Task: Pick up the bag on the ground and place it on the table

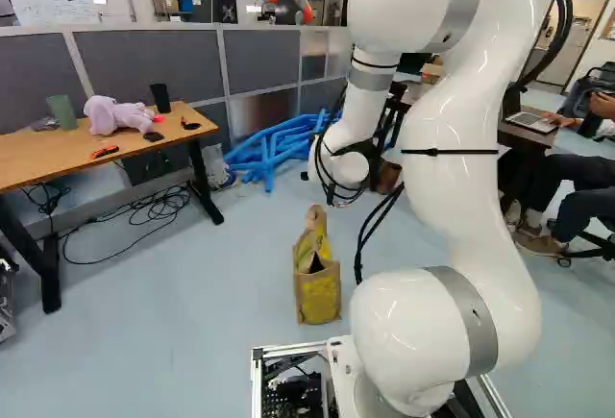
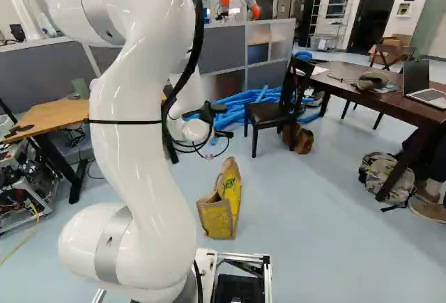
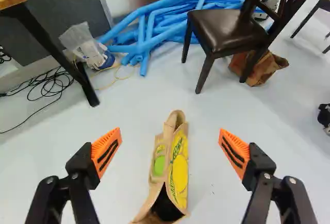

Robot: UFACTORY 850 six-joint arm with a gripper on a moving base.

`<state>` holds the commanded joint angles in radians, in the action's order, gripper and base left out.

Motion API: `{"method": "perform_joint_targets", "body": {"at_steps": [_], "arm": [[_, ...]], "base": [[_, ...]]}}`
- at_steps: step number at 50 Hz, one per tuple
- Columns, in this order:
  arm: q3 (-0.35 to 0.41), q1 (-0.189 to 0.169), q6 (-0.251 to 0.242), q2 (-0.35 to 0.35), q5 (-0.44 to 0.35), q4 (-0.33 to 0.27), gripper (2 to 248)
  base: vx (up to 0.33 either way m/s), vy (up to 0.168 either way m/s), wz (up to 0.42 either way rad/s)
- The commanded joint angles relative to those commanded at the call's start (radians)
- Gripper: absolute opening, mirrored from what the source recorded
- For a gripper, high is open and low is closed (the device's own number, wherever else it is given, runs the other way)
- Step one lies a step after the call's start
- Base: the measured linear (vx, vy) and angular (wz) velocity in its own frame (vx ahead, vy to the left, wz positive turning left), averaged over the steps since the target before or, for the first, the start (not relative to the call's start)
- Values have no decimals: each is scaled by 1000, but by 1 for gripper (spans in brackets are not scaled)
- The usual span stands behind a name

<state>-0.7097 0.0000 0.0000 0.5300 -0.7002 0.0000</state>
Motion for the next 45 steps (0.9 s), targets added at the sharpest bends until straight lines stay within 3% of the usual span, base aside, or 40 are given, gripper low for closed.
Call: {"method": "perform_joint_targets", "body": {"at_steps": [45], "arm": [[-222, 0, 0, 246, 125, 0, 247]], "base": [[0, 0, 0]]}}
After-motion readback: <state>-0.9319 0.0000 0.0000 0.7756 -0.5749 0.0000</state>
